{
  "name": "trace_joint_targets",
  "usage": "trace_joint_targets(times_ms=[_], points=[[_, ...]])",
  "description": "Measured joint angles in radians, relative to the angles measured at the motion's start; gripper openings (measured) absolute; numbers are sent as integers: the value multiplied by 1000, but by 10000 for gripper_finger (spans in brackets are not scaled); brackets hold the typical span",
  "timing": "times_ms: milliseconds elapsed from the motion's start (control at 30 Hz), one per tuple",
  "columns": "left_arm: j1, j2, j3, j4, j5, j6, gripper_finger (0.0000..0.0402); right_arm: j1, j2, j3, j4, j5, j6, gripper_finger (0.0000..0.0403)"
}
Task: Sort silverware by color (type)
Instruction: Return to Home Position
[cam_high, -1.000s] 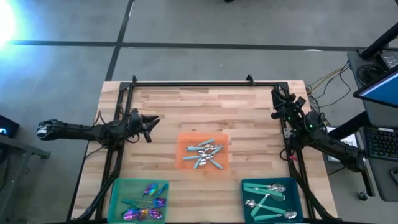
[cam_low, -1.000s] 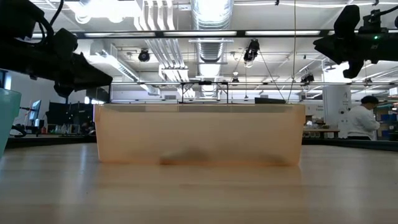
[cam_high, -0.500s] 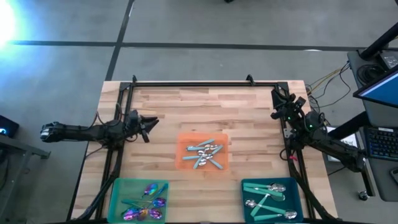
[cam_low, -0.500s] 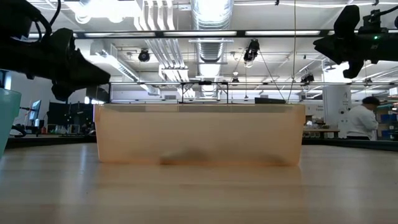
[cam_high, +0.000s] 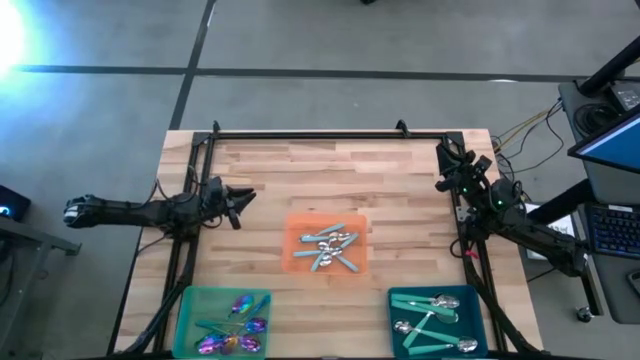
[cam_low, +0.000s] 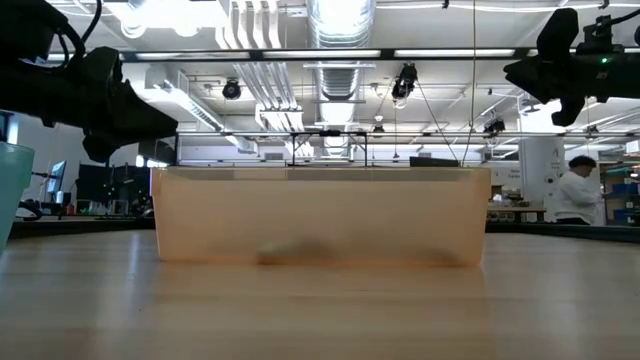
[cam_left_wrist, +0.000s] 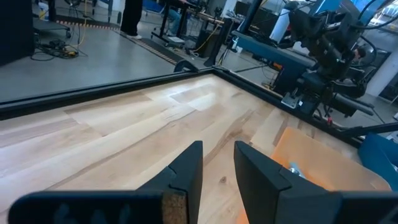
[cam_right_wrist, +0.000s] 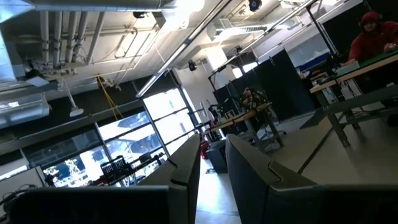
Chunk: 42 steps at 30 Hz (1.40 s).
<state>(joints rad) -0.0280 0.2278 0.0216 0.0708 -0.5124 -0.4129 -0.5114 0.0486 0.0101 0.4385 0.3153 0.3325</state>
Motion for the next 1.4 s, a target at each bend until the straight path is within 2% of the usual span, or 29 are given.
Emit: trace_joint_targets(times_ms=[933, 1100, 1400], points=[[0, 20, 2, -19, -28, 15, 75, 0, 0, 0, 0, 0, 0, 68], [0, 28, 3, 44, -55, 63, 75, 0, 0, 0, 0, 0, 0, 68], [0, 30, 3, 47, -54, 56, 75, 0, 0, 0, -1, 0, 0, 68]])
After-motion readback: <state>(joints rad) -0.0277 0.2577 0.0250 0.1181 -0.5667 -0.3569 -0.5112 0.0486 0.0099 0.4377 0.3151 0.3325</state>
